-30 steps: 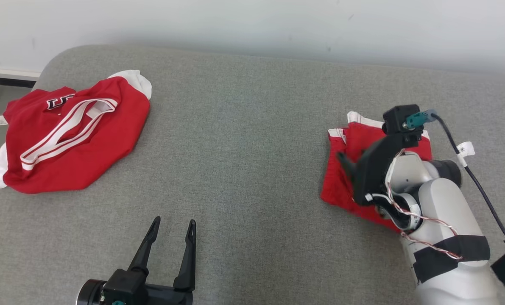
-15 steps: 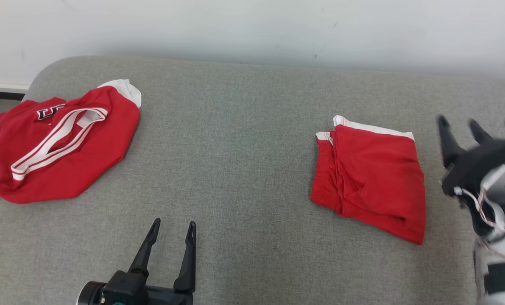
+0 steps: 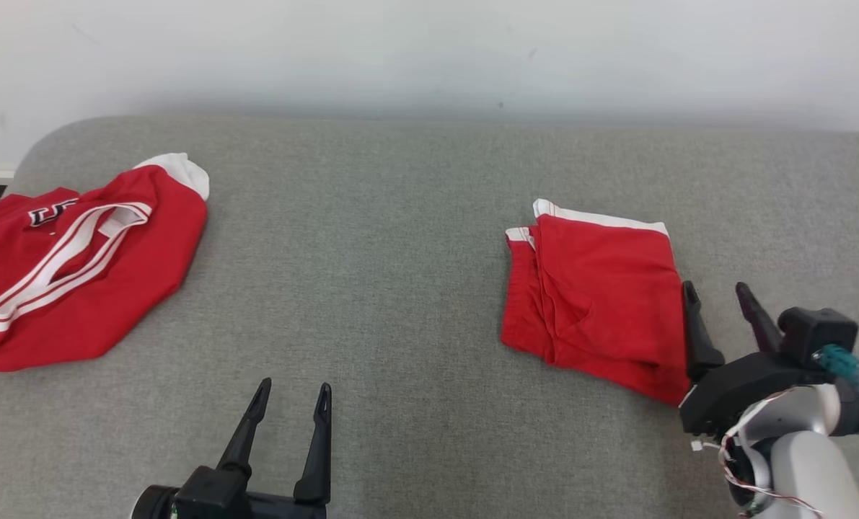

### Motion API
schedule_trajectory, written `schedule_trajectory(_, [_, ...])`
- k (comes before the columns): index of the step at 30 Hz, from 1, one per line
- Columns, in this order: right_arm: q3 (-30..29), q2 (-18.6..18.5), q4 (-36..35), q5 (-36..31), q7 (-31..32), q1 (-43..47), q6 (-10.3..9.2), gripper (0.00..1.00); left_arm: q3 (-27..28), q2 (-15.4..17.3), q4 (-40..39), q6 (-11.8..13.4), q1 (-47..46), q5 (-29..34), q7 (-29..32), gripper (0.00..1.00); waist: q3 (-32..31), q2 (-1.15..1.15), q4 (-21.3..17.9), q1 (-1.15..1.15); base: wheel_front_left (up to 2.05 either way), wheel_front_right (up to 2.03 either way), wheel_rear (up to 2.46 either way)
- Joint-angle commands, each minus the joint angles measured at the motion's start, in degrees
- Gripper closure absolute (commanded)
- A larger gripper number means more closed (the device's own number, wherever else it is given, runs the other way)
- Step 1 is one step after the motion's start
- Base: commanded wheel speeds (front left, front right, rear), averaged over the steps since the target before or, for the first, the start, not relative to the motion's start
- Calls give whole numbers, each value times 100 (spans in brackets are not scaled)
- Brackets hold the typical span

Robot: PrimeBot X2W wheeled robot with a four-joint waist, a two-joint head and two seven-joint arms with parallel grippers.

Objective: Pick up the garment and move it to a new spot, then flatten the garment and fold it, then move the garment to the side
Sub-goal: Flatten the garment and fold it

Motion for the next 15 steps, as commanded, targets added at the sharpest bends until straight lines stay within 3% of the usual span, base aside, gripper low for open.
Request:
schedule_trajectory(1, [11,50,104,-64,-117,-59,-13,9,3,-5,-12,-22,-45,32,-19,0,67,0,-41,0,0,0,0])
schedule_trajectory(3, [132,99,411,-246,-294,-190,-13,83,-19,-6,-13,-34,-105,39,-19,0,136,0,-32,0,0,0,0])
schedule_trajectory(4, [167,125,572,-339,-391,-272,-13,100,-32,-4,-11,-40,-128,42,-19,0,177,0,-14,0,0,0,0])
schedule_trajectory(15, [649,316,2341,-1065,-1251,-807,-13,100,-47,-5,78,-75,-203,-4,-19,0,311,0,350,0,0,0,0])
